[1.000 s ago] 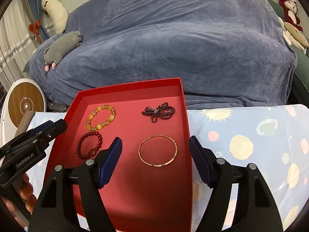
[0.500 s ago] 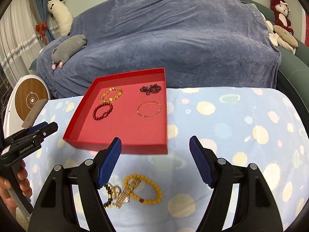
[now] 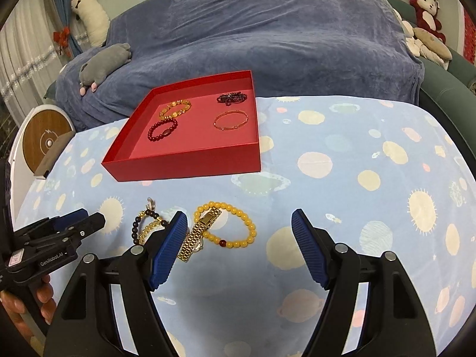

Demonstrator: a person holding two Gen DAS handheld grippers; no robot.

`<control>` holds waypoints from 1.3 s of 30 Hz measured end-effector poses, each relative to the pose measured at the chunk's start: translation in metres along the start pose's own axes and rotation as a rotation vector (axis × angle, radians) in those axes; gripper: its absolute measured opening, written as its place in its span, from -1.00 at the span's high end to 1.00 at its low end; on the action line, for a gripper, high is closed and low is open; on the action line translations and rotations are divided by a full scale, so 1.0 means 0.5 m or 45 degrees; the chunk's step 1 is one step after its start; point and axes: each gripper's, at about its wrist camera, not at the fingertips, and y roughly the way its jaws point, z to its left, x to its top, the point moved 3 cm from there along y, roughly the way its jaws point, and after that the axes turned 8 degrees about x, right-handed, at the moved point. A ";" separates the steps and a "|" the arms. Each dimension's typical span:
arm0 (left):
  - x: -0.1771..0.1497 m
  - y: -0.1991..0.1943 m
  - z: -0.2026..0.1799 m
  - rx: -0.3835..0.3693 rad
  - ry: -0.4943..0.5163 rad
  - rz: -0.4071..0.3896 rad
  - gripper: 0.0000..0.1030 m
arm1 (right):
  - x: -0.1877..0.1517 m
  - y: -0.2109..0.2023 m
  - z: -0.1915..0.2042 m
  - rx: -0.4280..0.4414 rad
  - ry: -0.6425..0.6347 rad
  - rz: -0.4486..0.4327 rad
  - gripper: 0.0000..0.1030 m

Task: Organize jewelry
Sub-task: 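Move the left gripper to the black-and-gold bead bracelet and grasp it, then lift the black bead bracelet with the left gripper while the right grasps the gold watch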

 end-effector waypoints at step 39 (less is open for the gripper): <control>0.033 -0.007 -0.051 -0.099 -0.005 -0.033 0.88 | -0.045 0.066 0.055 0.107 -0.082 0.142 0.01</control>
